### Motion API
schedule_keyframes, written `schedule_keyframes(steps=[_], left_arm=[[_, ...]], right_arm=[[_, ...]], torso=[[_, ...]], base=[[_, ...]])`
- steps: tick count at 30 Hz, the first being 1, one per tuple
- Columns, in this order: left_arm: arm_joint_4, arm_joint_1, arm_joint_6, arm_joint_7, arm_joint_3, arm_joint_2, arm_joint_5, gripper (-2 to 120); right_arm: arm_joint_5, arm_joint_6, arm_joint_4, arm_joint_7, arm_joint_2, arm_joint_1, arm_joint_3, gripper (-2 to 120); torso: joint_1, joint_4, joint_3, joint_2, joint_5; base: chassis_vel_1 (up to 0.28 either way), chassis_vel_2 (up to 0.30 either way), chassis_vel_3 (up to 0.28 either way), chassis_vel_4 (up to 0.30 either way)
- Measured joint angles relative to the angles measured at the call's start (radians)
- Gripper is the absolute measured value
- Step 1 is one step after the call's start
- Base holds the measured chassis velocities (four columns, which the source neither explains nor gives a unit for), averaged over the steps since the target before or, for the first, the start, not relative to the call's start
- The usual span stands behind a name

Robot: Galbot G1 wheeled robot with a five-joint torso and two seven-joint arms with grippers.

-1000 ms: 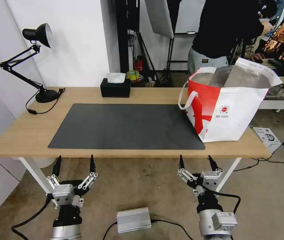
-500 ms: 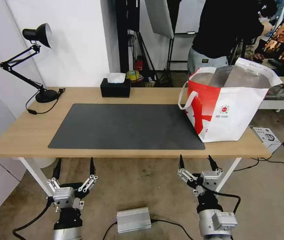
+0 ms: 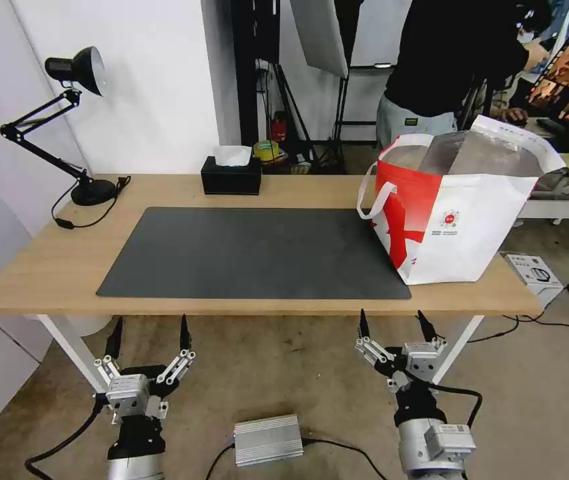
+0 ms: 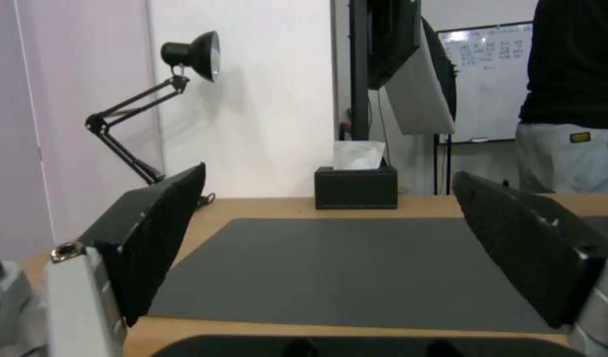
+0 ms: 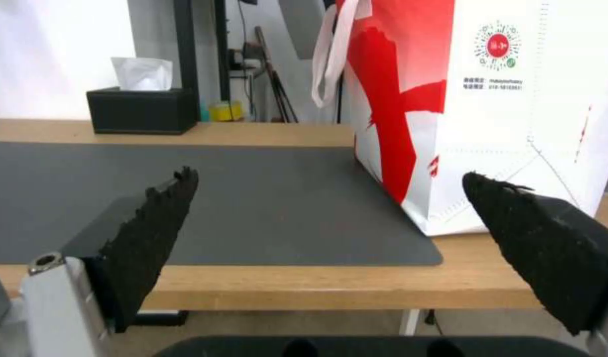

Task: Pick up the trash from the table and place it into the takeout bag.

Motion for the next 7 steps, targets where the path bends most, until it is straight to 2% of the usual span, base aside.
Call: schedule_keyframes(steps=[7], left_arm=[[0.000, 0.000, 0.000, 0.000, 0.000, 0.000, 0.000, 100]], right_arm=[[0.000, 0.000, 0.000, 0.000, 0.000, 0.000, 0.000, 100]], torso=[[0.000, 0.0000, 0.000, 0.000, 0.0000]], base=[[0.000, 0.000, 0.000, 0.000]])
